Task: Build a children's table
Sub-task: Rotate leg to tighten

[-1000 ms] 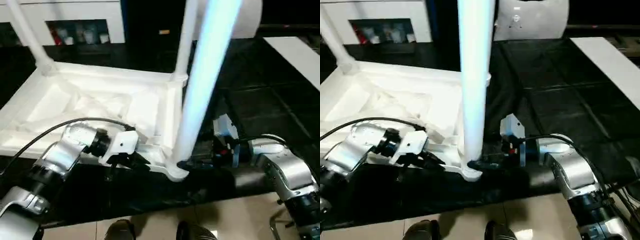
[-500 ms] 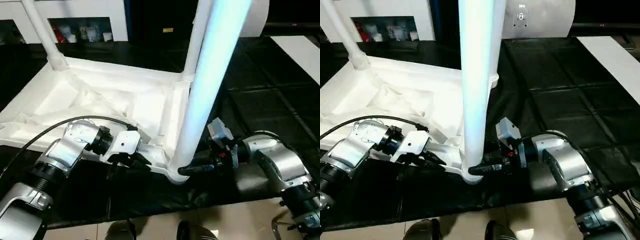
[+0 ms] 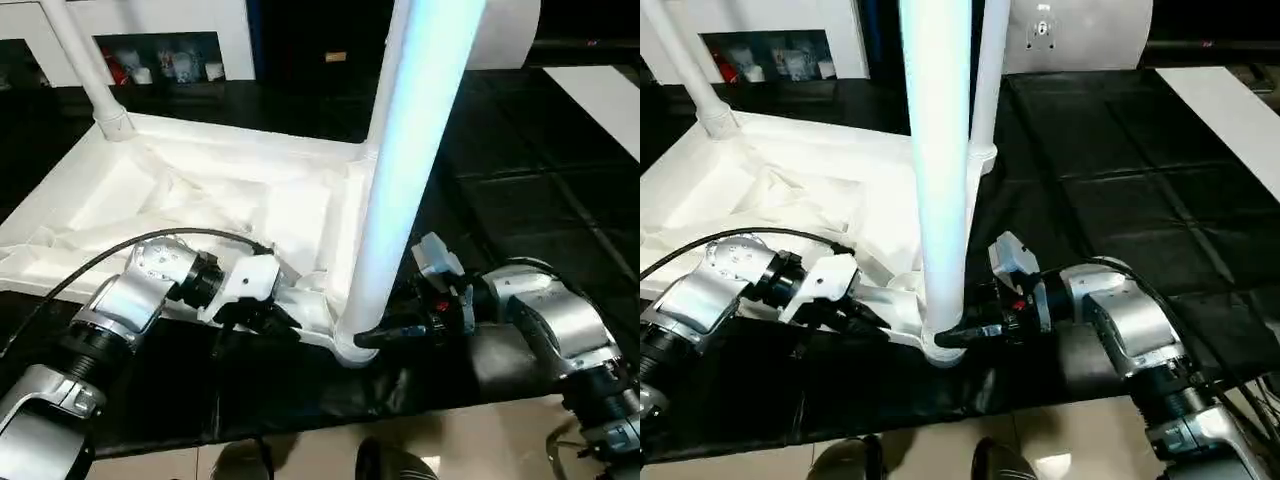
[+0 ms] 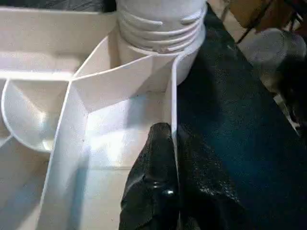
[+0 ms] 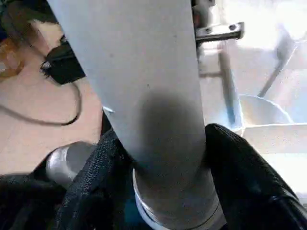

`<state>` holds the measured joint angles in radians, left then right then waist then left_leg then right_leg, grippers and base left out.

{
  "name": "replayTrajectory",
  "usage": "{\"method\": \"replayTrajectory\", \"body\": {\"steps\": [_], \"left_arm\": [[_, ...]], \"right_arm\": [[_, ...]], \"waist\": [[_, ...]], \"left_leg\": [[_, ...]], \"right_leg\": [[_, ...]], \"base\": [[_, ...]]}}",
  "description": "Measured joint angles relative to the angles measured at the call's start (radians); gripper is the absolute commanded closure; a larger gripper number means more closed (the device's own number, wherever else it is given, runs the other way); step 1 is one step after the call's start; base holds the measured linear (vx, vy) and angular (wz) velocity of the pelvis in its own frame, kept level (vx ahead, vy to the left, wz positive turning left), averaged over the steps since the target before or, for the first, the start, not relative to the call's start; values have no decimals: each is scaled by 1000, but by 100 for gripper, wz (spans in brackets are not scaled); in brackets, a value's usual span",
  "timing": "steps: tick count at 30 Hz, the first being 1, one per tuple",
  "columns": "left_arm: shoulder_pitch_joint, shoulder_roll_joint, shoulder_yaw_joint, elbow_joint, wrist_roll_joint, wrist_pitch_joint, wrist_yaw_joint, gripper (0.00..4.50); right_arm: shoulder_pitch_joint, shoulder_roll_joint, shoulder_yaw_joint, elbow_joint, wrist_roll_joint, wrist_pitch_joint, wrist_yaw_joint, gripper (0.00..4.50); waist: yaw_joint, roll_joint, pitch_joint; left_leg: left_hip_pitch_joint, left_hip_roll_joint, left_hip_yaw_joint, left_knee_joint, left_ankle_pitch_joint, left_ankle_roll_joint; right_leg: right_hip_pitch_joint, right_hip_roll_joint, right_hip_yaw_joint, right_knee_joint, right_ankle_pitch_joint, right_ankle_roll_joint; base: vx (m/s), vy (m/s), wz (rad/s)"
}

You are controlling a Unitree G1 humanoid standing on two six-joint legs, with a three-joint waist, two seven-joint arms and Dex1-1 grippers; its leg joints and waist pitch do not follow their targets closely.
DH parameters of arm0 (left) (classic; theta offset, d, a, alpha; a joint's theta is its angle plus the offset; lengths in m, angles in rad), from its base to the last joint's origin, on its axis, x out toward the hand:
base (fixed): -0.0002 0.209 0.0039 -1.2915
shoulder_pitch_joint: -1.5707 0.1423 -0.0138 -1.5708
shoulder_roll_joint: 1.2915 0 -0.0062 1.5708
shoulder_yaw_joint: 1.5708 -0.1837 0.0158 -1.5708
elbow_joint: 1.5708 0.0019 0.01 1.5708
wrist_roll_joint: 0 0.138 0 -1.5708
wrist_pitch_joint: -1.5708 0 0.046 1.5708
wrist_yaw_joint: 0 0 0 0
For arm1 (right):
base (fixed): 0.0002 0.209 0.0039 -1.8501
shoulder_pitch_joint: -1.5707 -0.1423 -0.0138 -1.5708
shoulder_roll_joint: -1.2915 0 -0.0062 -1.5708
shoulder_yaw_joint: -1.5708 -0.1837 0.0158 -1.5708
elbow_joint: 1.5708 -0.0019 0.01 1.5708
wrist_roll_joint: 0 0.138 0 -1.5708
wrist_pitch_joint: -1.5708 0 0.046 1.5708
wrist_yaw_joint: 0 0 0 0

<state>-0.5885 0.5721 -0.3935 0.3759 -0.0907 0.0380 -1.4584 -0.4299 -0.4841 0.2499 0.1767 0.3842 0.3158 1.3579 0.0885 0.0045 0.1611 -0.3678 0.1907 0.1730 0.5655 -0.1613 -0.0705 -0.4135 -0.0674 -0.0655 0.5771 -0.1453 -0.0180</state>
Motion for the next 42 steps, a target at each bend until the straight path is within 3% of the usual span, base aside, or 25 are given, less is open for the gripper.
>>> {"method": "replayTrajectory", "body": {"steps": [5,9,12,20,21,22,24,32,39,42], "left_arm": [[6,-32,52,-59,19,157,137,450],[28,-123,108,-128,47,329,326,450],[31,-188,126,-169,62,422,444,450],[37,-383,157,-257,150,600,747,450],[44,-403,156,-274,161,614,775,450],[47,-410,153,-282,164,618,787,450],[52,-414,146,-295,165,617,796,450],[72,-334,119,-334,162,557,728,450],[112,-192,115,-328,104,392,561,450],[116,-145,113,-294,83,303,465,450]], "right_arm": [[26,56,-69,-28,-22,13,-192,241],[35,163,-156,-66,-74,84,-460,246],[33,232,-191,-95,-110,121,-632,246],[1,443,-235,-136,-247,176,-1056,246],[1,461,-236,-142,-262,176,-1089,213],[2,466,-236,-147,-266,175,-1103,213],[7,468,-236,-157,-269,173,-1114,174],[71,426,-241,-177,-199,95,-977,121],[119,190,-222,-151,-133,40,-614,47],[116,121,-204,-133,-106,21,-489,37]], "waist": [[-19,4,13],[-61,5,15],[-79,5,15],[-93,5,15],[-95,5,15],[-95,6,15],[-94,6,15],[-96,7,14],[-84,11,16],[-76,12,16]], "left_leg": [[0,-2,0,-5,0,0],[1,-7,0,-9,0,0],[0,-11,-3,-12,0,0],[-2,-14,-2,-18,-1,2],[-2,-15,-2,-19,-2,3],[-2,-16,-2,-20,-3,4],[-3,-16,-1,-22,-5,3],[-4,-15,-1,-31,-5,3],[-8,-13,0,-31,-2,9],[-7,-13,0,-29,-2,9]], "right_leg": [[-4,-1,0,-1,0,0],[-6,-5,-1,-6,0,1],[-8,-7,-2,-10,-1,2],[-8,-8,0,-18,-3,5],[-8,-8,1,-18,-4,7],[-9,-9,1,-19,-5,8],[-10,-9,1,-19,-5,8],[-16,-7,1,-18,-6,3],[-22,-6,-1,-13,-9,-1],[-22,-6,-1,-10,-9,-2]], "base": [[0,0,0],[0,0,0],[0,0,0],[8,2,0],[0,0,0],[0,0,0],[0,0,0],[0,0,0],[0,0,0],[0,0,0]]}}
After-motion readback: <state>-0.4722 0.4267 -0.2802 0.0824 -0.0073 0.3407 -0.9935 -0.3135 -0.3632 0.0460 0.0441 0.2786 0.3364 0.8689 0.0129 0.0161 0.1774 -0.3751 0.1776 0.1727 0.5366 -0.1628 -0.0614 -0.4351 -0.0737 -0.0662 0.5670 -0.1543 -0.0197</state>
